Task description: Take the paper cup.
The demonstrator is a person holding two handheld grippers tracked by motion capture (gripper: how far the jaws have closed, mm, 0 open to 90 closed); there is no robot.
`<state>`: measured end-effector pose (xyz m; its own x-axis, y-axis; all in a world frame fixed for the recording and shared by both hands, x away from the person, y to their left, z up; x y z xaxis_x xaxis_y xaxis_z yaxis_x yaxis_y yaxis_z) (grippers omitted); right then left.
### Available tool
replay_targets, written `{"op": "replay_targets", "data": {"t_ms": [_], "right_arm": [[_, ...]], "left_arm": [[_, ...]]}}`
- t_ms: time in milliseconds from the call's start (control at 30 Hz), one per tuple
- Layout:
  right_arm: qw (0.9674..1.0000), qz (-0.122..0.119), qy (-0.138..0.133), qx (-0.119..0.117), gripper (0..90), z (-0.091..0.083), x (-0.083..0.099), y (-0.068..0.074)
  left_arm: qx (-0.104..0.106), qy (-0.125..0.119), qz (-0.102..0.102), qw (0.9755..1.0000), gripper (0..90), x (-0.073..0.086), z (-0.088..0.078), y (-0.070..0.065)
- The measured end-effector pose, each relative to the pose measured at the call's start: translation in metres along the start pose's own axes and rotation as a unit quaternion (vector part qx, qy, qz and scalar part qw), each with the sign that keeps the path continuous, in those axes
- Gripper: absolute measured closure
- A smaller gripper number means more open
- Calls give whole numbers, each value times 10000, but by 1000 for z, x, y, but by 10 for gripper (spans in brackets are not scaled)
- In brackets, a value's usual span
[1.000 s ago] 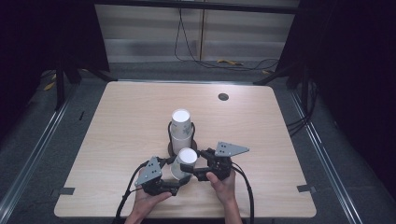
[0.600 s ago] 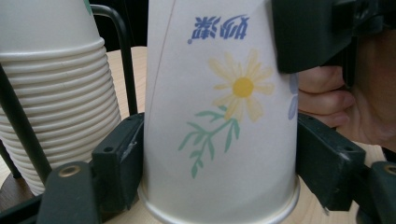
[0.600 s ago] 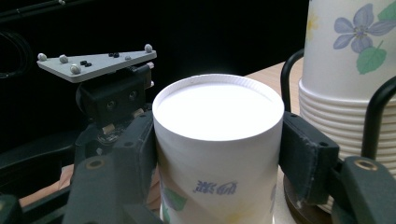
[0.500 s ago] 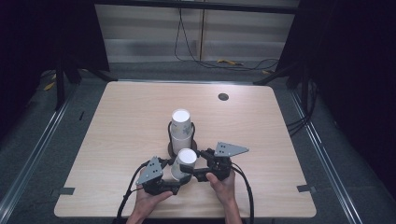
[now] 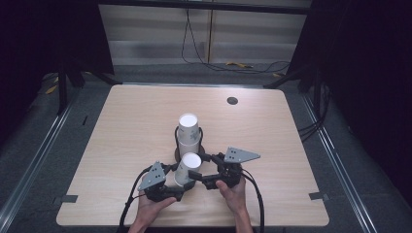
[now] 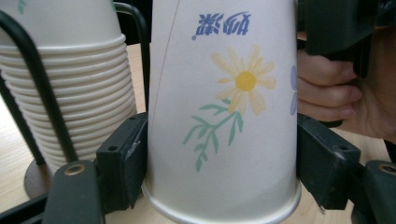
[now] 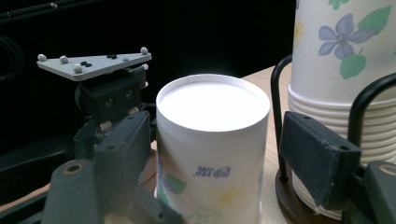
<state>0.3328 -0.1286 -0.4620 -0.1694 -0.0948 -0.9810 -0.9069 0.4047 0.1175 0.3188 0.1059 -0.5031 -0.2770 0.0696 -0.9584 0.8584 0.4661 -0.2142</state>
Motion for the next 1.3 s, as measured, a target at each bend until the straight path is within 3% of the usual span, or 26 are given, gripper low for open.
{"op": "replay_targets", "data": {"t_ms": [333, 800, 1300], "right_arm": [[9999, -12, -61, 98, 246, -6, 0, -1], [9999, -34, -34, 156, 246, -13, -2, -4], [9992, -104, 294, 229, 185, -16, 1, -5]], "left_arm": [[64, 196, -87, 9997, 258, -4, -5, 5], [109, 501, 33, 9987, 264, -12, -8, 11], [4, 900, 132, 9959, 264, -14, -8, 16]]}}
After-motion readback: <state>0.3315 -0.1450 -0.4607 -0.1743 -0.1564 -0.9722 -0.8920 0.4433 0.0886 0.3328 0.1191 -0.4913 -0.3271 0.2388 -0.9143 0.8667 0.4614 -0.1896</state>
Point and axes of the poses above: each handheld gripper's, and its own axes: z roughly forward along the jaws, x roughly out of its underside, y roughly to its left, the point moved 1 cm from there along z, roughly forward along the jaws, and after that the axes turned 8 degrees about -z, right-handed, at the moved point
